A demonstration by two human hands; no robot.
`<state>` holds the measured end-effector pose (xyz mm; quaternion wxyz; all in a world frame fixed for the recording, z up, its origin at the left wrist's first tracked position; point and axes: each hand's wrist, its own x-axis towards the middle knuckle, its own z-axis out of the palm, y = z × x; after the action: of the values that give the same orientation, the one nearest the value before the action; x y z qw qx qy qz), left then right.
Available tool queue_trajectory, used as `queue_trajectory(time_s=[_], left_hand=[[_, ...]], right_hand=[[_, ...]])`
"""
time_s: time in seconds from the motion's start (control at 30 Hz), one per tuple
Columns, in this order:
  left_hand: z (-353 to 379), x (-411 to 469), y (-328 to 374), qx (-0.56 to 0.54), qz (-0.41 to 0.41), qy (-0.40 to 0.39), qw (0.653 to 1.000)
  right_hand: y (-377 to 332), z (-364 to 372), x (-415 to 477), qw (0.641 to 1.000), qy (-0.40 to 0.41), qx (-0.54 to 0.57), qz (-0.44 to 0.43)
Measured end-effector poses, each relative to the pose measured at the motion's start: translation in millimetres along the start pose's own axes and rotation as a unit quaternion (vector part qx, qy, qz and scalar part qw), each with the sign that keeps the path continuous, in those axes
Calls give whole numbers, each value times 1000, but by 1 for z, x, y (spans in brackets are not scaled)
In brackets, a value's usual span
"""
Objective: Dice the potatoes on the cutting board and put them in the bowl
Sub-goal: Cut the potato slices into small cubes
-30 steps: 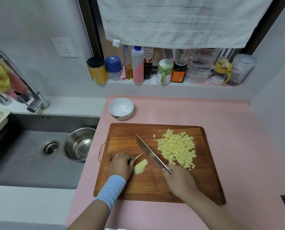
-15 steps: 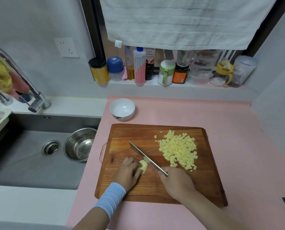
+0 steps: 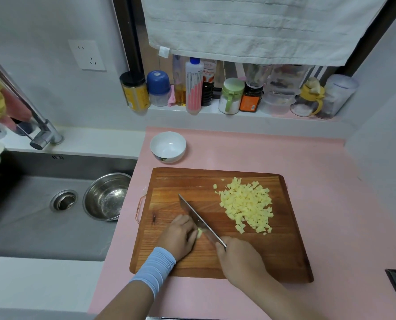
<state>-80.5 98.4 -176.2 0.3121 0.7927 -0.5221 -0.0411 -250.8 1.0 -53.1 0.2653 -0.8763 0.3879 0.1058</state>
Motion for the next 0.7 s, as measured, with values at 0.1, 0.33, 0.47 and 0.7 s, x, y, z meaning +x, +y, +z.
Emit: queue_trajectory(time_s=[0.1,0.33,0.47,0.7], left_hand=[[2,-2,-2,-11,4,11,1000],[4,-8,0,-31,-4,42,999],[7,-18,-3,-29,11,62,998],[4,-18,-4,-27,27,48,998]], right_hand=[[-1,3,3,1000,-14,10,13],[-9,7,21,997,-44,53,36],[-4,2,22,996,-42,74,38],[-10,-3,11,999,-12,35,6]])
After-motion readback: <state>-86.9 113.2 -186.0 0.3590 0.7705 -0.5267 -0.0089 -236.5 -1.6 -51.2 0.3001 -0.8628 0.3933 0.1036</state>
